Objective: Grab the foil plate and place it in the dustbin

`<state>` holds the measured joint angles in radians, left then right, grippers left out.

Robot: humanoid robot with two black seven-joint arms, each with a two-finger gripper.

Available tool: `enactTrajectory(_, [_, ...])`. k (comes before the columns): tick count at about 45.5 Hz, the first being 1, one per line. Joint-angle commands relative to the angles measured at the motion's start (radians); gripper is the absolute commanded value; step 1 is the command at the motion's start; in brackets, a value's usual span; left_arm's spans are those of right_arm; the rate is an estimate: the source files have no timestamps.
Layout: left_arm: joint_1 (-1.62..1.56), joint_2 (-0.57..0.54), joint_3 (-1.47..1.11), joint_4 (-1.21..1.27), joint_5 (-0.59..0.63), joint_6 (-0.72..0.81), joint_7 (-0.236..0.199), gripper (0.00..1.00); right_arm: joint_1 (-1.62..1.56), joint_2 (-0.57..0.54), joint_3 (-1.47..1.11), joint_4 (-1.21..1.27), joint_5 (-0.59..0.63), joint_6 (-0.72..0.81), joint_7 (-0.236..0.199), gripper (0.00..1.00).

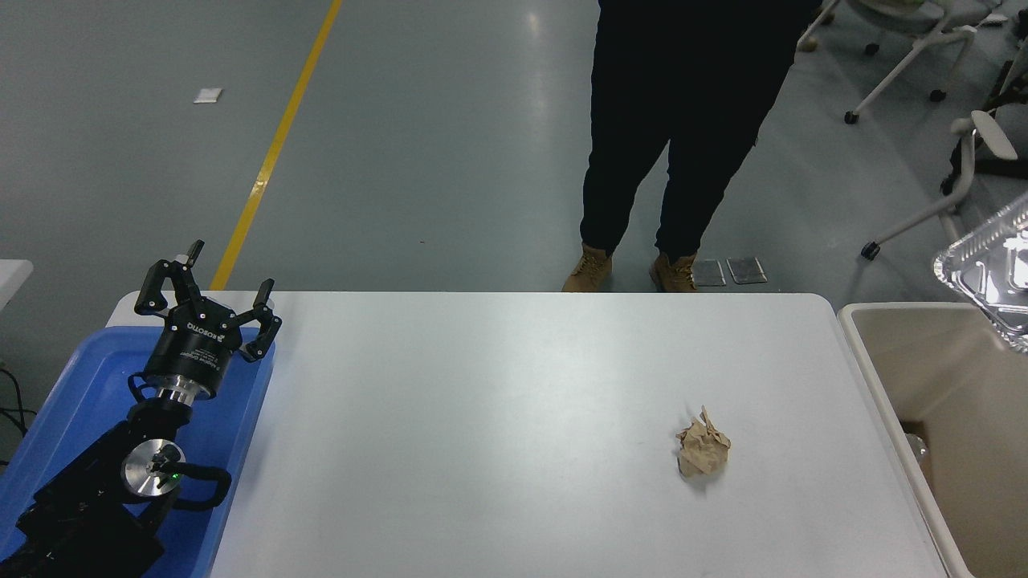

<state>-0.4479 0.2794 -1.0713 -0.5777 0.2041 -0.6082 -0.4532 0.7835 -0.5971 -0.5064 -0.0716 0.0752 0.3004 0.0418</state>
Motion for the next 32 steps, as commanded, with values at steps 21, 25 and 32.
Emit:
enactTrajectory(21, [0.0,0.0,0.001,0.001,0.0,-0.001,-0.001,0.98,-0.314,0.157,0.184,-0.016,0.018,-0.248,-0.003,0.0])
enactTrajectory(25, [0.0,0.0,-0.001,-0.001,0.0,-0.001,-0.001,0.98,-0.328,0.163,0.193,-0.016,0.026,-0.251,-0.003,0.0])
enactTrajectory(32, [0.0,0.0,0.001,0.001,0.0,0.001,-0.001,0.98,-0.336,0.175,0.195,-0.016,0.028,-0.257,-0.003,0.0])
